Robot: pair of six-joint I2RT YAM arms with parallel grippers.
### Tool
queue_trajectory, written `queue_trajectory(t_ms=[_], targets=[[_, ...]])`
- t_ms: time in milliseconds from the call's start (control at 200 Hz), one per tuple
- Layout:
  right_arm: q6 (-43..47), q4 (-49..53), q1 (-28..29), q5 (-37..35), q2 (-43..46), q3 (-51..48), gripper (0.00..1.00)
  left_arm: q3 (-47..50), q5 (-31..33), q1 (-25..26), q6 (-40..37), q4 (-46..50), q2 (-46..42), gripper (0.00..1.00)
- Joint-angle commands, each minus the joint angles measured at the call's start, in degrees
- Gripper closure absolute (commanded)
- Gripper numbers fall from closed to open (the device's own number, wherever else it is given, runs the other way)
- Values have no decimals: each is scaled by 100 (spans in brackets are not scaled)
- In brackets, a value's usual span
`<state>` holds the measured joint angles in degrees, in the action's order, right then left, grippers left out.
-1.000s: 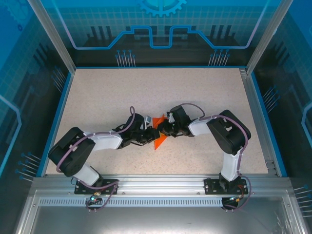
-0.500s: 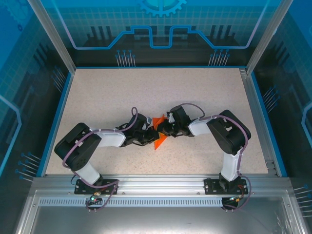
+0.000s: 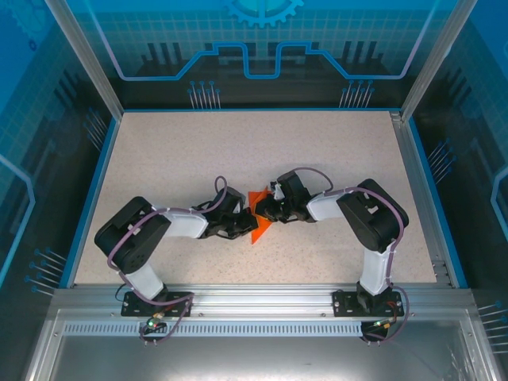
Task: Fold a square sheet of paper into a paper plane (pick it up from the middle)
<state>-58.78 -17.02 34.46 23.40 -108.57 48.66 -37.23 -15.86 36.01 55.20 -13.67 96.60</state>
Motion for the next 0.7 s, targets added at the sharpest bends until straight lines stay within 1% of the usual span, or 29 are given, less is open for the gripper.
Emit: queue_trajectory(t_ms=[0, 115, 150, 260, 360, 495, 555, 695], targets=[[517, 956, -68, -139, -69, -6, 83, 197, 229, 75, -73, 554, 197, 100], [951, 1125, -233, 29, 140, 143, 81, 243, 322, 159, -104, 663, 224, 100], [1074, 1122, -323, 103, 216, 332, 80, 243, 333, 163, -125, 717, 234, 100], [1579, 1237, -563, 569, 429, 539, 78, 277, 369, 187, -162, 772, 225, 100], [1963, 1427, -616, 766, 550, 655, 85, 296, 391, 190, -186, 803, 227, 100], [2196, 1523, -519, 998, 436, 717, 100, 296, 413, 194, -198, 804, 228, 100], [2230, 1526, -426, 994, 362, 740, 100, 296, 417, 188, -210, 805, 233, 100], [2321, 1656, -230, 733, 114, 829, 100, 261, 415, 196, -233, 853, 243, 100]])
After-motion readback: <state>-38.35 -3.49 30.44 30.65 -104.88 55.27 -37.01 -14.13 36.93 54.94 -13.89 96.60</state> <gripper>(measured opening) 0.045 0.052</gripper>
